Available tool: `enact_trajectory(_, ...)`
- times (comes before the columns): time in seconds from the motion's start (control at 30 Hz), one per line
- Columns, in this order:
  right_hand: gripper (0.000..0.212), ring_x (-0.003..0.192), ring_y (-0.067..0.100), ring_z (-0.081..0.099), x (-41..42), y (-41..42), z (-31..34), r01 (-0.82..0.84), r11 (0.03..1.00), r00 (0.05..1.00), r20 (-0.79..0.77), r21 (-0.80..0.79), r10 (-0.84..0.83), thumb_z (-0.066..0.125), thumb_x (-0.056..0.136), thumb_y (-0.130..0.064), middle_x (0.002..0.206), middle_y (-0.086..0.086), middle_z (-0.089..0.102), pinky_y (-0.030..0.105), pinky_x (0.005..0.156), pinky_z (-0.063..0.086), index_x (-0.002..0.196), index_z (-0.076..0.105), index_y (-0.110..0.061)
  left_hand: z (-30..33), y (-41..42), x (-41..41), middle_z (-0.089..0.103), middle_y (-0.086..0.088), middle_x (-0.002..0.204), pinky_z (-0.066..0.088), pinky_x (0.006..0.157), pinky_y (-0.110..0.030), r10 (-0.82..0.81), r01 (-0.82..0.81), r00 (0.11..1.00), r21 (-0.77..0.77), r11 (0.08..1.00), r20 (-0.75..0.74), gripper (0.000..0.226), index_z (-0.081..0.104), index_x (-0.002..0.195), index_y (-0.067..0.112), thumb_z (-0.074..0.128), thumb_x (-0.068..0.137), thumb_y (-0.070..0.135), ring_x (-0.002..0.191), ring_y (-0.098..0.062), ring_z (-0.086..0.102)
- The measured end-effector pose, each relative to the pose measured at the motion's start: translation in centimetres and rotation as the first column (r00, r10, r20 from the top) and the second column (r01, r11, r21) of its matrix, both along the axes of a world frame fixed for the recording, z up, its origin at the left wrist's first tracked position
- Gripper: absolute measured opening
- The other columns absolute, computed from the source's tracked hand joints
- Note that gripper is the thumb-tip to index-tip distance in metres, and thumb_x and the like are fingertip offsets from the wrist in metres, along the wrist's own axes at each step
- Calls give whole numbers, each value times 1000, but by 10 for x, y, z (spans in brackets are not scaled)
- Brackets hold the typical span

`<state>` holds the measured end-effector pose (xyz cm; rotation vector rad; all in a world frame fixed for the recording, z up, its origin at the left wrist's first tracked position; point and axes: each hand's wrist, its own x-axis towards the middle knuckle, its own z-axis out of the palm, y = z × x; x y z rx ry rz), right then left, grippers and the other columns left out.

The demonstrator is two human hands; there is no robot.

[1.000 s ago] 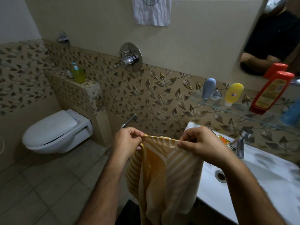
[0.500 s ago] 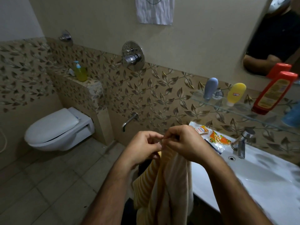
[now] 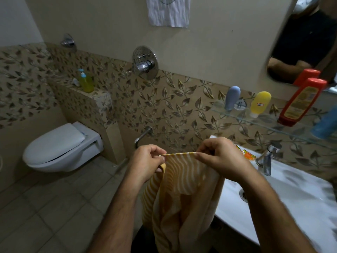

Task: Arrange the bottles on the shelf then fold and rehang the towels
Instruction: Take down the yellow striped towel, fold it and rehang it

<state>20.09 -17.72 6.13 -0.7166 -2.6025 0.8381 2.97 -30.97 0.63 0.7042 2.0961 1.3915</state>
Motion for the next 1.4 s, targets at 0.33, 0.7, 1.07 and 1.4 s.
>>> enact_trajectory(0.33,4,72,17,62,-28,-11,-5,-190,953,981,7,238,194,71,81,-24,74,-1,68,29,62,42,82,74,-21,16,1,26,58,-4,68,53,54,-23,-293,271,946,156,950,141,34,71,108,21,66,85,-4,63,-11,59)
enact_trajectory(0.7,12,61,-4,54,1,1,8,-108,994,994,29,31,107,72,86,-24,61,-9,58,13,54,39,75,69,-20,14,-2,0,64,-10,73,52,47,-15,106,-114,991,98,989,79,13,71,89,3,65,84,-7,55,-6,61)
enact_trajectory(1.07,2,60,3,54,-28,-9,1,-158,977,987,-15,141,161,74,80,-23,61,-9,60,12,57,37,79,75,-24,25,2,30,62,-6,72,53,51,-19,-239,206,959,201,958,155,23,70,103,8,64,86,-6,52,-4,58)
enact_trajectory(1.4,22,50,1,46,-7,4,7,-108,993,993,49,44,106,73,85,-26,46,-11,46,17,49,33,66,62,-25,24,-8,1,68,-9,81,55,52,-16,60,-71,991,96,993,118,17,71,92,5,60,88,-6,63,-11,64)
